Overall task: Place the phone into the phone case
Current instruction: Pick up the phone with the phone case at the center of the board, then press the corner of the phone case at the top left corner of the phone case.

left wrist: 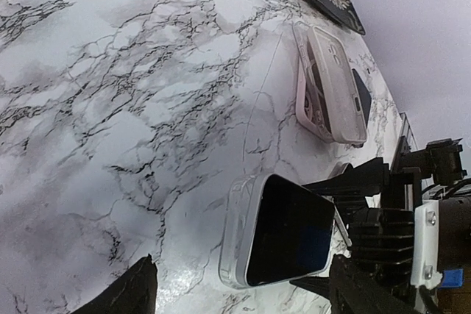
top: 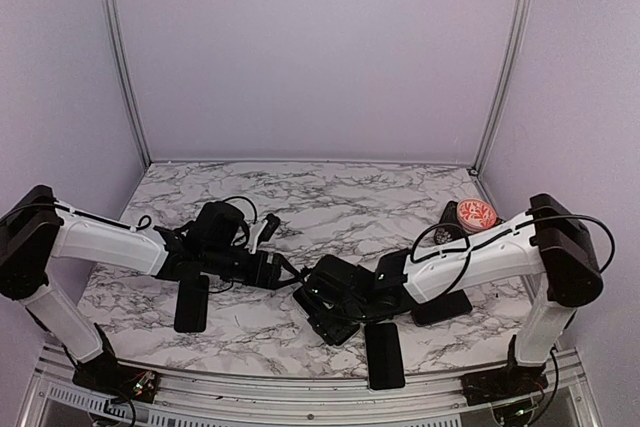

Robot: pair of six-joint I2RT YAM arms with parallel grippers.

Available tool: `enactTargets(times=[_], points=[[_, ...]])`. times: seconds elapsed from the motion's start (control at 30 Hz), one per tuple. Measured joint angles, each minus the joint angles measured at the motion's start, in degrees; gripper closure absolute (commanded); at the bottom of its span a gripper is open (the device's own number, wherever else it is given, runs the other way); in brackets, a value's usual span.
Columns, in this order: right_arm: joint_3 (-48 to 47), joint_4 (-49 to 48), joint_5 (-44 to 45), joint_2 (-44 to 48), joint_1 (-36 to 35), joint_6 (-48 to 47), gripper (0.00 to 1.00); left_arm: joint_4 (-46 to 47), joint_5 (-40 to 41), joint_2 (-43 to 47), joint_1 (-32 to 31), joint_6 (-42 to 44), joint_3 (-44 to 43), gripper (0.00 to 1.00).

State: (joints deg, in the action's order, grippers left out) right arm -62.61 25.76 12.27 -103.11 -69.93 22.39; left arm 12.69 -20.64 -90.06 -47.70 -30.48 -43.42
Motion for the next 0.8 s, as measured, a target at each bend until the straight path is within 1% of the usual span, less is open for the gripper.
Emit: enactTargets(times=[0.1,0.17,0.3,0.43,0.47,0.5,0.6,0.63,0.73,0.8], points=[[1.6,-3.2,2.8,1.4,-0.5,-1.3,0.55,3.2,-1.7,-1.9,0.0,-2.0,0.0,0.21],[2.5,-4.9,4.3,2.8,-0.8,-2.1,0.55,4.8,-3.2,-3.2,0.0,-3.1,0.0,0.25],[4.0,-9.4,6.6,6.6,-2.0,-4.2,0.55,6.6,-6.3,-5.2,0.0,-4.3,-1.1,0.44],[5.2,-12.1,8.0,8.1,-2.1,-5.8,0.55,8.6,-8.3,-5.1,0.0,-4.7,-2.8,0.62],[5.2,-12.7,8.1,8.1,-2.1,-6.2,0.56,9.1,-8.6,-5.1,0.0,-4.8,-2.9,0.66],[5.2,-13.2,8.2,8.1,-2.1,-6.4,0.56,9.4,-9.0,-5.1,0.0,-4.9,-3.0,0.68],[5.6,-14.0,8.7,8.1,-2.2,-6.8,0.56,10.4,-9.9,-5.1,0.0,-4.9,-3.0,0.68],[5.7,-14.4,8.9,8.1,-2.2,-6.9,0.56,10.5,-10.1,-5.1,0.0,-4.9,-3.0,0.65],[6.3,-15.5,9.3,8.1,-2.2,-7.1,0.56,10.5,-10.8,-5.1,0.0,-4.8,-3.0,0.52],[6.3,-15.9,9.7,8.1,-2.2,-7.2,0.56,10.6,-11.2,-5.1,0.0,-4.8,-3.0,0.48]])
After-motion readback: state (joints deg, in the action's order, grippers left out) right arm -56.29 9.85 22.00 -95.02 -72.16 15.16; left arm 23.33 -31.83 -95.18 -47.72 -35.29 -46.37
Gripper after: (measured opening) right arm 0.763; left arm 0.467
